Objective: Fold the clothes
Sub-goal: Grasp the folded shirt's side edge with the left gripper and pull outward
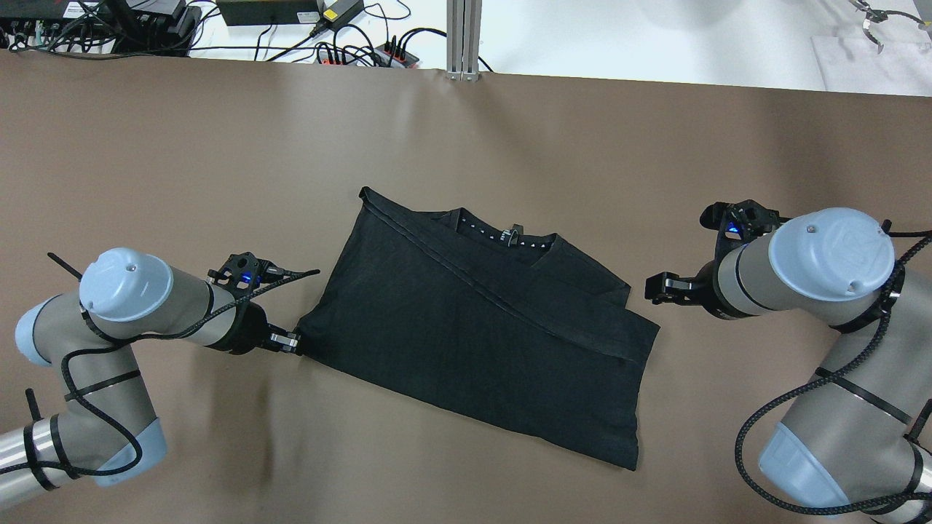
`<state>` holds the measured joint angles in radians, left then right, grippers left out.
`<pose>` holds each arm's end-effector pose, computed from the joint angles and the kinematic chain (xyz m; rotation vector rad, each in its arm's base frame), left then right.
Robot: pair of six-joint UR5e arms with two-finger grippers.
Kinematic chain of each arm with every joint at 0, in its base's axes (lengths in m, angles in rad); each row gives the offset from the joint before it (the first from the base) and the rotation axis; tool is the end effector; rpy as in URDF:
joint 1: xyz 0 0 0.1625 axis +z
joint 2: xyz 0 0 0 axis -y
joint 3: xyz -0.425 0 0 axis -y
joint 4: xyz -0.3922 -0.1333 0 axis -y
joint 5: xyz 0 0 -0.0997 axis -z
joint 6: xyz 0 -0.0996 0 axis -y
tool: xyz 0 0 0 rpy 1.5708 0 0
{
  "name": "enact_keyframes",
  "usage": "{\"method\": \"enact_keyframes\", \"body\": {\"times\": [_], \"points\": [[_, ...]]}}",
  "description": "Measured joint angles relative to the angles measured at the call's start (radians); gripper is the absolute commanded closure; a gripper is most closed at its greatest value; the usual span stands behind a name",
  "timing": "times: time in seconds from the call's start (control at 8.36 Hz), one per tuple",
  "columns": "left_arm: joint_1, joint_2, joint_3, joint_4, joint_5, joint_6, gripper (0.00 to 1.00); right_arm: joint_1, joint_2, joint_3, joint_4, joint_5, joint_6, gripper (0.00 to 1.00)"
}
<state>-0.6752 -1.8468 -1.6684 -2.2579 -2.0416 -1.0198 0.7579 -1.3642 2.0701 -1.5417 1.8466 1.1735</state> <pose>0.4188 -0.4483 0.3846 0.2501 1.0934 0.1386 -0.3075 -0.4372 0.3283 0.1786 -0.7571 0.2410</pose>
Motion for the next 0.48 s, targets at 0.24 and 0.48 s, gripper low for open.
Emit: {"method": "enact_keyframes", "body": {"times": [0.24, 0.48], "points": [[-0.091, -0.054, 0.095, 0.004, 0.001, 0.073, 1.0, 0.0, 0.0, 0.0, 0.0, 0.002, 0.0, 0.06], [-0.183, -0.237, 0.315, 0.006, 0.001, 0.117, 1.0, 0.0, 0.0, 0.0, 0.0, 0.003, 0.0, 0.06]]}}
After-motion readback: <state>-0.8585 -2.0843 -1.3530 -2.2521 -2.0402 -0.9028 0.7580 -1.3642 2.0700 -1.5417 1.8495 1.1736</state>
